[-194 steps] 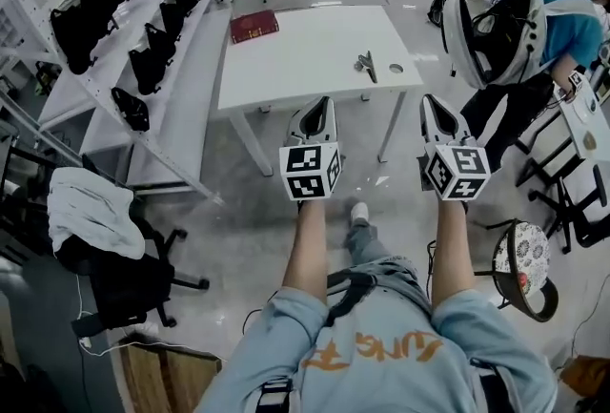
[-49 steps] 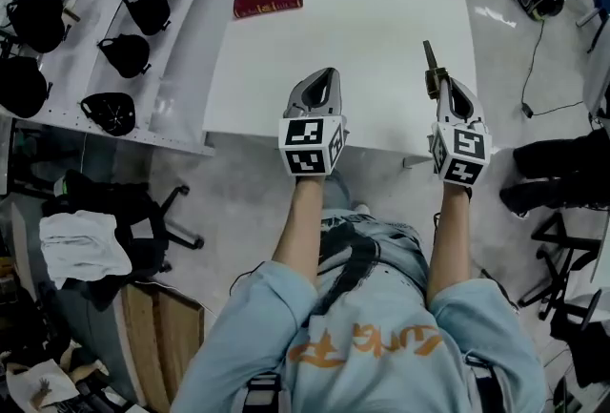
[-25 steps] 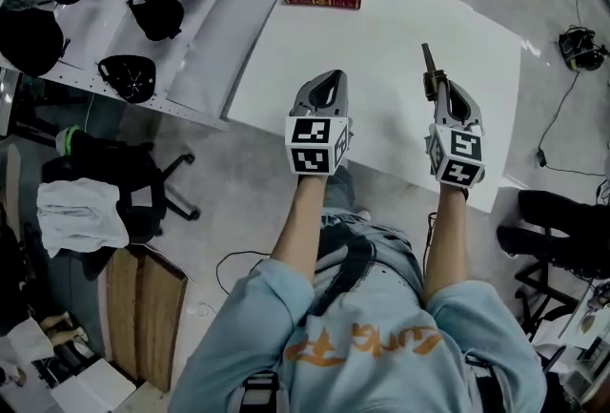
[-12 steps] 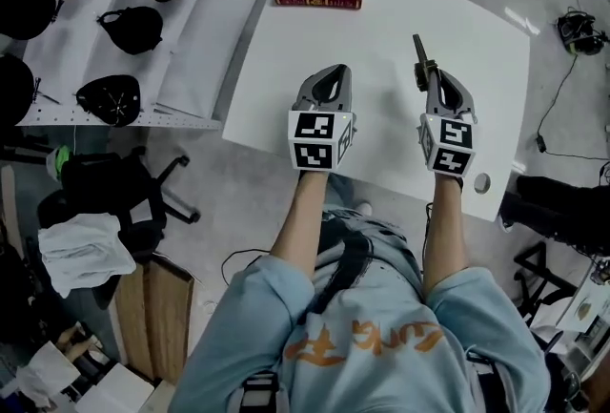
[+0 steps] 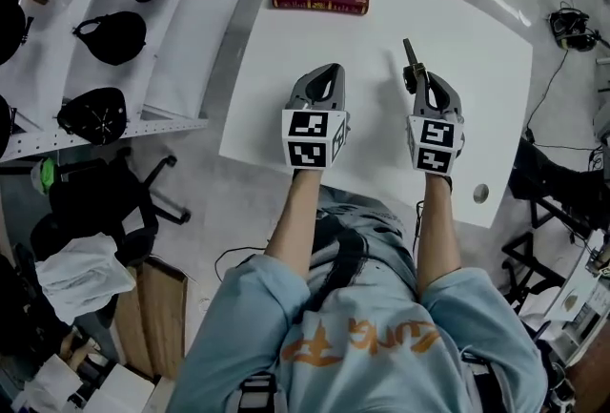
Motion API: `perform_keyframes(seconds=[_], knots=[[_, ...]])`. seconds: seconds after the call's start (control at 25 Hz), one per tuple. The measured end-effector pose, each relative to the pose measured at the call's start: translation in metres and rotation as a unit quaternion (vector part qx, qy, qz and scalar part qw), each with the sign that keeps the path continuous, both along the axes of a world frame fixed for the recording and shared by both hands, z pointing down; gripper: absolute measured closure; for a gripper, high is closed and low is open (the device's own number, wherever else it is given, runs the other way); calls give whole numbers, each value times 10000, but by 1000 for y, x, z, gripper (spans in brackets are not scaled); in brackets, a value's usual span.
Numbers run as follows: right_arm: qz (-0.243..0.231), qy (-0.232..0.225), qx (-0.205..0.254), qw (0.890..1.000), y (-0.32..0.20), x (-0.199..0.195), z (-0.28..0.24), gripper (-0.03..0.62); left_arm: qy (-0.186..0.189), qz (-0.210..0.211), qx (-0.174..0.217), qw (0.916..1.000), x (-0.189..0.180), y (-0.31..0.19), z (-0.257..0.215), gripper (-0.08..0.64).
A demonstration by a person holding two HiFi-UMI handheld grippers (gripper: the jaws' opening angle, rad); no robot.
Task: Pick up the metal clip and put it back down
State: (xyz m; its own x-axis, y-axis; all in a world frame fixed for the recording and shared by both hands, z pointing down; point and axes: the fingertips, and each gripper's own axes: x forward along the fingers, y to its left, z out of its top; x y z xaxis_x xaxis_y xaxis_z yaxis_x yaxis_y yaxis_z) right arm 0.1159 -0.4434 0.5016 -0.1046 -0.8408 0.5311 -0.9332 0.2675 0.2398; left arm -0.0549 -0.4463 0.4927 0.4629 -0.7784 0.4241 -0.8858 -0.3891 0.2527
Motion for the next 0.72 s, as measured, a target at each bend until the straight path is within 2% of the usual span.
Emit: perform_keyframes(seconds=[0.48, 0.72], knots=[[-445, 915, -190, 9946, -24, -34, 36, 563, -41, -134, -351, 9993, -27, -18, 39, 538], [-507, 1078, -332, 9923, -29, -43, 51, 563, -75, -235, -460, 9986, -40, -25, 49, 538]])
